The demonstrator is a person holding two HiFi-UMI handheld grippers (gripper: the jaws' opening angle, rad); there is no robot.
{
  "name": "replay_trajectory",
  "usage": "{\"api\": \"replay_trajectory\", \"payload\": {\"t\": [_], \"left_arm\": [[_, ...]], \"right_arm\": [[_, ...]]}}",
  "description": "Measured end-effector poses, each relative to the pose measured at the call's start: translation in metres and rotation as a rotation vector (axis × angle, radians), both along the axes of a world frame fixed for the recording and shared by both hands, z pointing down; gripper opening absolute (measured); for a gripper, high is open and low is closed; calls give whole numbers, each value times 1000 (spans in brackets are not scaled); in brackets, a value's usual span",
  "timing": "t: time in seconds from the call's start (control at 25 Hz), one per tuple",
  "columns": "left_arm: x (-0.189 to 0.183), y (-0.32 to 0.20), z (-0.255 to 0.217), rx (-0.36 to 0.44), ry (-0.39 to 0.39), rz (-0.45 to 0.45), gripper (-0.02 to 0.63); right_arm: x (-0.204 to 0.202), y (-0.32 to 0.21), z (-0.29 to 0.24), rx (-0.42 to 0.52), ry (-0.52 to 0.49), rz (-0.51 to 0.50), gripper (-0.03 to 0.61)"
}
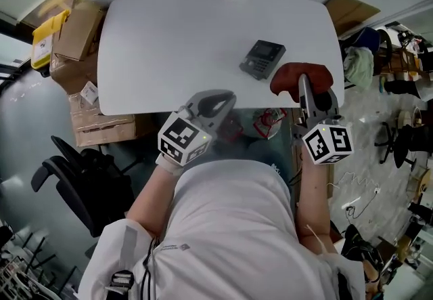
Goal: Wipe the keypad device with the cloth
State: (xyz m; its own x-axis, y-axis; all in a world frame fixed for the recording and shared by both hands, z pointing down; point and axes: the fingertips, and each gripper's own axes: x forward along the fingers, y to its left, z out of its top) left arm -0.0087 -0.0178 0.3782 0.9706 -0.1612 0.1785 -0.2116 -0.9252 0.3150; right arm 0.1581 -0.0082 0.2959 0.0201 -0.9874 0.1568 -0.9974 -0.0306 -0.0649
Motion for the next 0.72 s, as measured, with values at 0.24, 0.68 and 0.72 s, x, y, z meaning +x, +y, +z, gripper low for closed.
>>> {"api": "replay_trajectory", "payload": {"t": [0.24,0.68,0.72], "left_arm": [[10,-4,9,-2,-17,-28,12],[75,-14,39,-41,-91,-144,12],[81,-13,43,-49,-103,-156,12]], "right_arm": [[15,-22,10,-34,37,-35,89],[64,-78,45,-141,79,-216,89],[69,-83,49,-152,80,-237,89]]}}
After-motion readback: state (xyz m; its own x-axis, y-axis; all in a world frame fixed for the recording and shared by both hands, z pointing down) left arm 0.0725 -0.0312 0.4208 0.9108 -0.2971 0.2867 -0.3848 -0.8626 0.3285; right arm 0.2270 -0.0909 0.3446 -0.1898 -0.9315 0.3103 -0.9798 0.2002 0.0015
